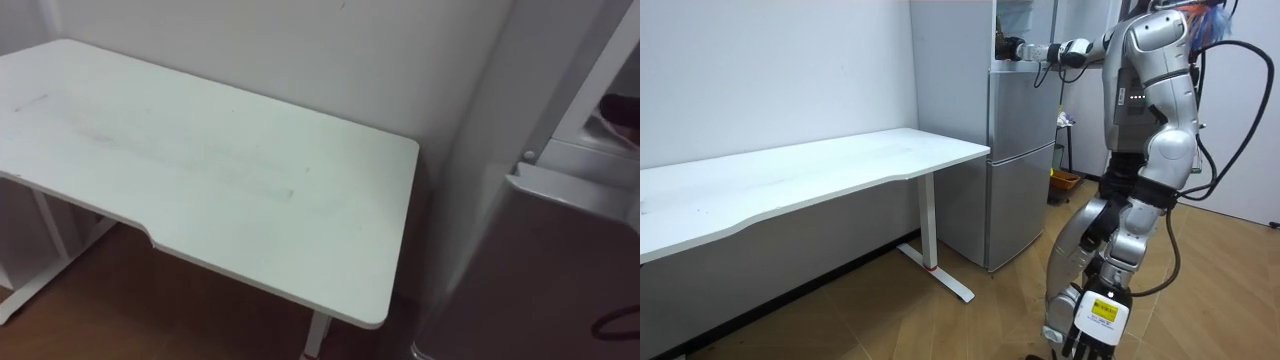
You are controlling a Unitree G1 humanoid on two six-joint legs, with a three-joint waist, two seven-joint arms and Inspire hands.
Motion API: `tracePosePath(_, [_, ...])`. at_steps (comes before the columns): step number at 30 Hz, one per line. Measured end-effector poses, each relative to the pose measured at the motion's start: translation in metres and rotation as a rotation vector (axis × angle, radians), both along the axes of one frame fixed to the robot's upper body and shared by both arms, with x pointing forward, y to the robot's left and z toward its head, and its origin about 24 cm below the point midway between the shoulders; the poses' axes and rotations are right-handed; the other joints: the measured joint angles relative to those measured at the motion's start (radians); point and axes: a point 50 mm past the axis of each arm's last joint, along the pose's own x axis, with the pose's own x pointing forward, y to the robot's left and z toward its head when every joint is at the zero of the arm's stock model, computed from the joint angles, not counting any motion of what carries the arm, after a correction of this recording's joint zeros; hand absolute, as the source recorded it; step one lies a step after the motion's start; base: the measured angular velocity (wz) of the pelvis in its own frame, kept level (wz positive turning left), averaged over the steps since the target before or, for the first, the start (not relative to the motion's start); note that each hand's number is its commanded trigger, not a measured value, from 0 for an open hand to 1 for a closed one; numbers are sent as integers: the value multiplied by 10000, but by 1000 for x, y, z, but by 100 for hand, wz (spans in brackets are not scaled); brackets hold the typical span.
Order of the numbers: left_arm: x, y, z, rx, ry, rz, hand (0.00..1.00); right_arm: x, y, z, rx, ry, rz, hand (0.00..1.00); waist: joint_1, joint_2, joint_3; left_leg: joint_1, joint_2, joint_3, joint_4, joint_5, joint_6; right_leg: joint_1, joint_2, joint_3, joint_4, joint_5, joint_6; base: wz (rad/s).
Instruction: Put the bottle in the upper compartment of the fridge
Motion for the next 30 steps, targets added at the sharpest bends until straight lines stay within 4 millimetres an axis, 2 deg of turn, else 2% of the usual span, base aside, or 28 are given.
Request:
tracePosePath(10, [2, 0, 0, -170, -33, -29, 0, 3, 3, -1, -216, 55, 589, 0, -24, 24, 26, -7, 36, 46, 17, -2, -7, -24, 41, 65, -98, 5, -9, 0])
tracePosePath(17, [3, 9, 4, -121, -217, 495, 0, 4, 2, -4, -335, 224, 1299, 0, -18, 41, 21, 19, 121, 84, 41, -4, -42, -47, 108, 103, -127, 32, -53, -2])
tracePosePath(25, [1, 9, 4, -61, -157, 624, 0, 5, 2, -7, -337, 409, 1743, 0, -13, 140, -34, 346, 134, 68, -136, 52, -122, 286, 134, 95, -167, 22, -101, 0])
tracePosePath(27, [-2, 9, 4, -75, -119, 663, 0, 6, 3, -8, -274, 425, 1814, 0, -61, 173, -97, 446, 134, 59, -192, 52, -127, 356, 153, 86, -276, 20, -98, 2])
tracePosePath(30, [-5, 7, 3, -130, -44, 715, 0, 5, 6, -7, -168, 223, 1931, 0, -95, 166, -123, 571, 131, 122, -268, 51, -127, 498, 130, 85, -275, 18, -94, 0])
